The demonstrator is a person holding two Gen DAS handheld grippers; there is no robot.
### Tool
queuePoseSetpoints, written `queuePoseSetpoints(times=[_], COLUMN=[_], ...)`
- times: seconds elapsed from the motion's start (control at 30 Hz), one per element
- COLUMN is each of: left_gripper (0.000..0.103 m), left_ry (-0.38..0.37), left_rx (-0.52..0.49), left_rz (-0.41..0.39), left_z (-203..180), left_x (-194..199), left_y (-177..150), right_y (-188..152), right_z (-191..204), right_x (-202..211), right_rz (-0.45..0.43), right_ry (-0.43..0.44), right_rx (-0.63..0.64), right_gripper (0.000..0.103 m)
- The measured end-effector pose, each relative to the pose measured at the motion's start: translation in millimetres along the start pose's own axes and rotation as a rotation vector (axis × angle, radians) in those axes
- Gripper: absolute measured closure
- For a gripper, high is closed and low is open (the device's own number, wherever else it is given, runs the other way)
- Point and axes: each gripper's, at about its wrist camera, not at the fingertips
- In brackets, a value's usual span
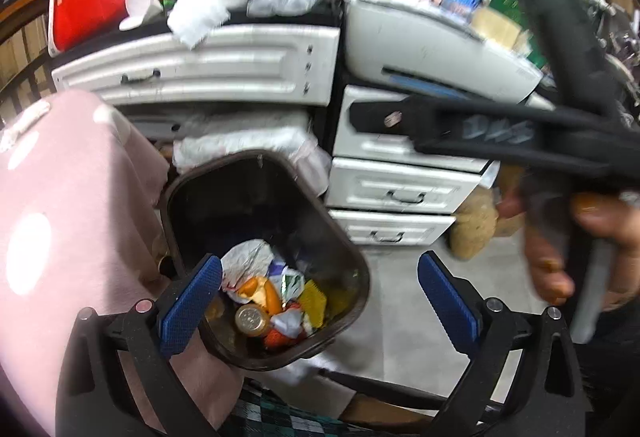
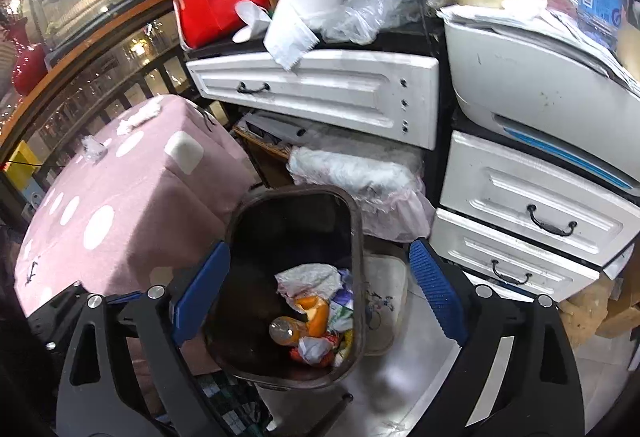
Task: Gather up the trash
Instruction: 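Lower the white plastic bag into the black bin and open the left gripper, then move both grippers back over the table toward the remaining trash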
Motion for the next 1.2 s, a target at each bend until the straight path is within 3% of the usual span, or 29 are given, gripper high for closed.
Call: queuePoseSetpoints(times=[0.3, 0.5, 0.87, 1.2], left_gripper=[0.006, 0.006, 0.006, 0.007], left_ry=[-0.019, 0.054, 0.248, 0.367], left_rx=[0.022, 0.060, 0.266, 0.499], left_rz=[-0.143, -0.218, -0.179, -0.142], left_z=[9, 42, 160, 312], left_x=[75, 116, 135, 123], left_y=[-3, -7, -31, -17], right_y=[18, 32, 55, 90], right_z=[41, 86, 183, 233], right_x=[6, 3, -33, -79], right_rz=[-0.047, -0.059, -0.034, 0.023], right_ry=[0.091, 0.128, 0.188, 0.230], right_rx=[0.064, 0.149, 0.375, 0.423], right_gripper=[0.008, 0.008, 0.008, 0.008])
Point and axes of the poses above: each gripper's, at about its wrist camera, not at the fingertips, and x roughly against the way its jaws point, z to its left, y to its top, and after that the axes turned 8 degrees about z, right-handed
